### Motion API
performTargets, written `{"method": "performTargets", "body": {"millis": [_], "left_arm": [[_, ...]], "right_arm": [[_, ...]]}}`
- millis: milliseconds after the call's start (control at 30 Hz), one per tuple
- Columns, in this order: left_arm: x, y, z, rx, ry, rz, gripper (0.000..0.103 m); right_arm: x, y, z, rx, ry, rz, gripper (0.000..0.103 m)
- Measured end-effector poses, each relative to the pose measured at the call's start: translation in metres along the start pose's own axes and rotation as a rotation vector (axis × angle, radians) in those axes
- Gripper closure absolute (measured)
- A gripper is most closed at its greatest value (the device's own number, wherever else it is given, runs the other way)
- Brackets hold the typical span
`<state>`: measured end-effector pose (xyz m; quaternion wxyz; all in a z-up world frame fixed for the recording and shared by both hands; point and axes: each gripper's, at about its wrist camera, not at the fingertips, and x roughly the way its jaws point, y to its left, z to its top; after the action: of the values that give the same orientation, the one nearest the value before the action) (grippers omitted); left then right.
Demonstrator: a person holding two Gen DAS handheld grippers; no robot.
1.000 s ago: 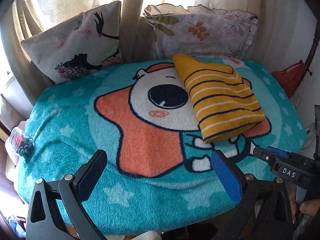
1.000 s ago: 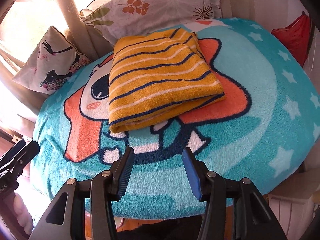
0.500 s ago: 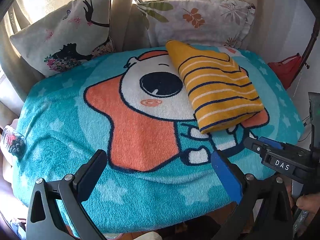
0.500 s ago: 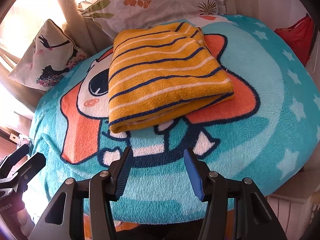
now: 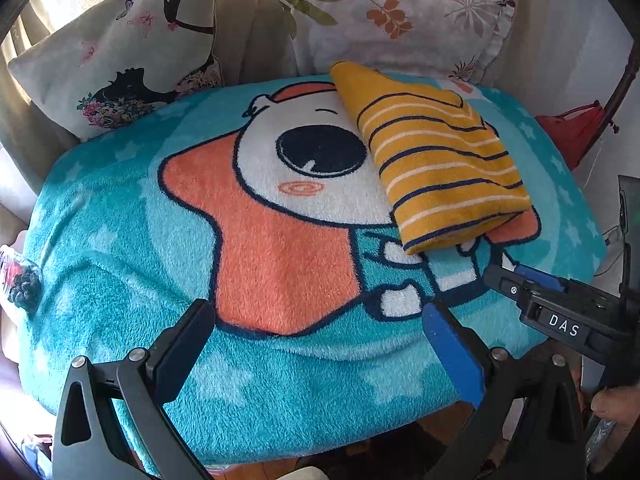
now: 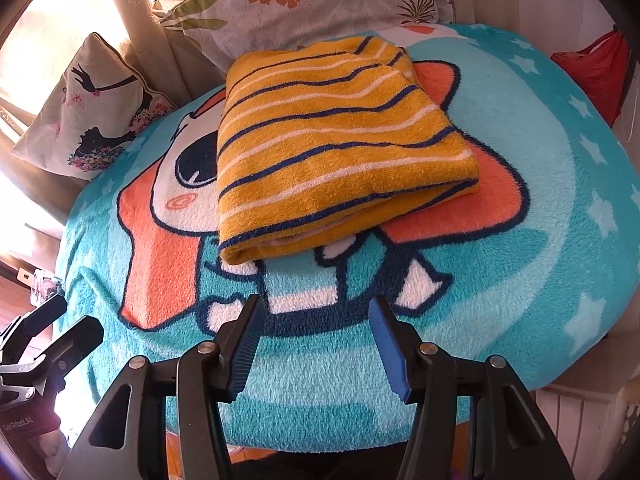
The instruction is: Fold small clothes
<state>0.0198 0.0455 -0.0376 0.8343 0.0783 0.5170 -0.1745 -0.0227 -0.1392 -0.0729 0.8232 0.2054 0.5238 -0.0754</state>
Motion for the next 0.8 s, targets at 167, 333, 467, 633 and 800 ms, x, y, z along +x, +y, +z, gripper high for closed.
{"method": "performTargets", "body": {"millis": [167,333,467,633,800], "left_arm": [[0.000,0.004,-0.002,-0.010,0.006,-0.002,0.000],[-0.001,0.007,-0.004,-0.022,0.009,-0.004,0.000],[-0.001,0.007,-0.004,-0.027,0.009,-0.008,0.000],[-0.002,0.005,-0.004,-0.032,0.012,-0.016,0.000],[-0.003,-0.001,-0.004,-0.025,0.007,-0.019,0.000]], "right_arm": [[0.000,0.009,0.001,-0.039,-0.011,-0.028,0.044],[-0.002,0.015,0.002,-0.069,-0.022,-0.047,0.043],[-0.004,0.014,0.000,-0.069,-0.026,-0.049,0.043],[-0.006,0.009,-0.002,-0.051,-0.028,-0.054,0.043],[-0.009,0.005,-0.003,-0.040,-0.036,-0.055,0.043]]}}
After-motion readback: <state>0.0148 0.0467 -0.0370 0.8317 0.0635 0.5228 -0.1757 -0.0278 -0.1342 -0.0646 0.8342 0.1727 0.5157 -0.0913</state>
